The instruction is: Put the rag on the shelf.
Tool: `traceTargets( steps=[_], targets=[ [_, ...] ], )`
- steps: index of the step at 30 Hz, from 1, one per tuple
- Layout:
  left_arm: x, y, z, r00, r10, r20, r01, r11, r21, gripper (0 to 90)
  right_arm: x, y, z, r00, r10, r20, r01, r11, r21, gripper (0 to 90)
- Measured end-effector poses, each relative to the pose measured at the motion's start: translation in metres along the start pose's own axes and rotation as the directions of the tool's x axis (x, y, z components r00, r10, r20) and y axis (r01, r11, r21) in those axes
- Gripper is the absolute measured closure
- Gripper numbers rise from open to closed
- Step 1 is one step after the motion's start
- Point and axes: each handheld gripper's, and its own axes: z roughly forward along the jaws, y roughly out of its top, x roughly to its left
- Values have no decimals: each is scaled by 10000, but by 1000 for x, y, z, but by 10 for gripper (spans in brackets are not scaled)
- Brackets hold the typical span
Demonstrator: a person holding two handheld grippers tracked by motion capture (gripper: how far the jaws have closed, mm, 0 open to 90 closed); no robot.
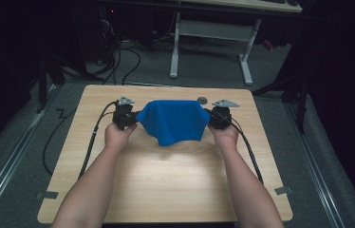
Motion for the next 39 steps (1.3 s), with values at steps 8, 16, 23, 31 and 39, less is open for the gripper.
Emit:
traceTargets(
  steps=[8,16,23,31,39],
  targets=[
    [-4,-4,4,9999,86,96,-88,9997,210,875,4,-8,8,10000,84,-42,-83,9996,254,887],
    [-4,-14,6,9998,-75,170,72,9998,200,873,4,-11,11,9999,115,-55,-113,9994,342,884],
    [-4,-19,2,9997,-153,172,151,9998,128,834,1,-12,11,9989,463,-93,-459,9982,377,790],
    [-2,-19,-5,9991,-392,-141,393,9992,64,689,-6,-3,-5,9988,477,125,-478,9989,39,694],
    [0,-13,-19,9981,-372,-491,365,9992,-149,625,-11,10,-20,9983,532,225,-522,9977,-431,652]
  ],
)
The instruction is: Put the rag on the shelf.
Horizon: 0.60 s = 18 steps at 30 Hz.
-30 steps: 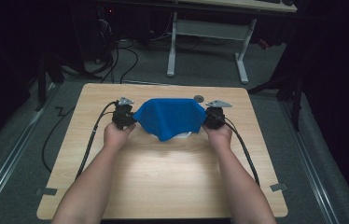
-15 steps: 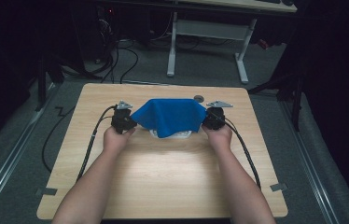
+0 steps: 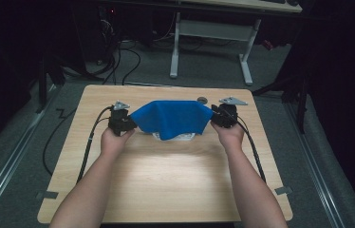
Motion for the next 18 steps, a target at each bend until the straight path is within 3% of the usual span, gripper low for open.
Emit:
traceTargets(
  steps=[12,18],
  targets=[
    [10,9,-23,9988,-127,-476,103,9986,-511,593,-4,11,-14,9999,-89,148,94,9995,-316,623],
    [14,11,-32,9979,18,-653,-49,9989,-473,589,-7,13,-21,9996,-133,258,142,9993,-357,598]
  ],
)
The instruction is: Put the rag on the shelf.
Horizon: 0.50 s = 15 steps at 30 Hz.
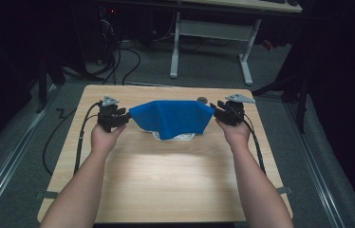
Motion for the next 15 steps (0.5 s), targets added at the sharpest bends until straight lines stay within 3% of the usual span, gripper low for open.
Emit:
traceTargets(
  steps=[7,10,15],
  targets=[
    [-3,-5,-11,9998,202,-7,-202,9998,54,584,3,-1,-10,9994,-322,127,322,9995,62,576],
    [-5,-13,-16,9996,288,-46,-287,9992,265,584,3,-7,-19,9994,-279,192,282,9995,-155,567],
    [-11,-32,-33,9997,191,169,-191,9998,10,579,1,-20,-35,9989,-410,216,415,9989,-229,555]
  ],
)
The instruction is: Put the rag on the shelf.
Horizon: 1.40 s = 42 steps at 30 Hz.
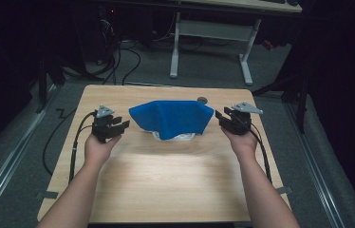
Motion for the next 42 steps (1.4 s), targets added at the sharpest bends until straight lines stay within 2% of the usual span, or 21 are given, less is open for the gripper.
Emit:
traceTargets(
  steps=[4,7,9,11,14,16,17,18,21,24,27,28,31,32,34,36,38,42],
  targets=[
    [-7,-20,-13,9999,29,168,-28,10000,-65,571,3,-12,-16,9998,-196,10,196,9998,41,536],
    [-10,-35,-24,9993,-197,316,203,9996,-190,570,8,-21,-28,9994,-341,-4,341,9994,-55,526],
    [-14,-45,-30,9992,-141,385,149,9997,-205,568,12,-26,-35,9988,-486,-103,489,9985,247,507],
    [-20,-56,-39,9980,-163,608,177,9996,-214,564,18,-35,-44,9975,-695,-107,695,9976,-8,508],
    [-27,-69,-49,9970,-129,758,144,9997,-198,560,29,-46,-55,9943,-1050,-161,1054,9942,207,497],
    [-32,-76,-58,9956,-239,903,270,9991,-328,558,37,-54,-63,9939,-1081,-227,1083,9941,64,496],
    [-35,-79,-61,9937,-378,1055,405,9989,-236,558,40,-58,-67,9938,-1082,-244,1085,9941,79,496],
    [-39,-82,-64,9934,-361,1085,375,9992,-108,557,44,-61,-70,9929,-1163,-239,1166,9931,147,491],
    [-53,-92,-71,9948,-80,1013,62,9998,180,548,56,-71,-79,9922,-1202,-324,1212,9921,330,479],
    [-69,-106,-74,9977,120,674,-167,9974,705,537,69,-83,-88,9911,-1232,-506,1256,9910,455,467],
    [-83,-123,-74,9953,130,964,-239,9933,1132,532,82,-96,-95,9901,-1270,-600,1304,9899,561,459],
    [-89,-125,-74,9937,226,1098,-366,9913,1266,531,85,-101,-97,9912,-1173,-614,1213,9904,657,449],
    [-103,-129,-76,9846,706,1597,-899,9891,1170,515,92,-124,-106,9936,-1030,-462,1061,9919,697,479],
    [-107,-130,-74,9817,786,1737,-993,9885,1140,511,93,-128,-107,9933,-1008,-572,1058,9900,932,468],
    [-111,-128,-71,9769,1046,1861,-1280,9847,1184,504,93,-129,-107,9903,-1219,-665,1279,9872,952,461],
    [-111,-127,-68,9773,1023,1854,-1255,9851,1179,499,91,-131,-102,9904,-1184,-710,1259,9856,1128,462],
    [-110,-127,-68,9786,869,1864,-1103,9867,1192,494,88,-132,-97,9923,-918,-827,1019,9866,1277,462],
    [-104,-128,-69,9838,782,1615,-984,9877,1211,487,87,-133,-96,9915,-932,-902,1039,9871,1220,462]
  ],
)
